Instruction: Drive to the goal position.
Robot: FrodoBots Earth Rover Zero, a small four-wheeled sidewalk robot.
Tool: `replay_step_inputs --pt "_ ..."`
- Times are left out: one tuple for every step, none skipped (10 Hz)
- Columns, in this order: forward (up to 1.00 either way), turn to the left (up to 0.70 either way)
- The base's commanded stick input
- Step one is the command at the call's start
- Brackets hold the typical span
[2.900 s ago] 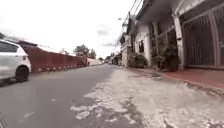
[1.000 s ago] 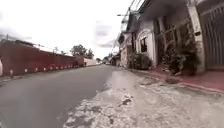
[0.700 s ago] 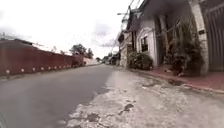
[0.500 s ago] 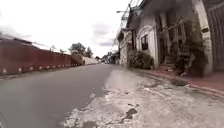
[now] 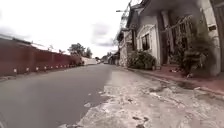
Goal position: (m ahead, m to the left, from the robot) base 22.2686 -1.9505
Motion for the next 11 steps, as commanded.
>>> replay_step_inputs --pt "0.7 0.0" --pt "0.7 0.0" --pt "0.7 0.0" --pt "0.7 0.0" --pt "0.7 0.0" --pt "0.7 0.0" --pt "0.7 0.0" --pt "0.7 0.0" --pt "0.7 0.0" --pt "0.7 0.0" --pt "0.7 0.0"
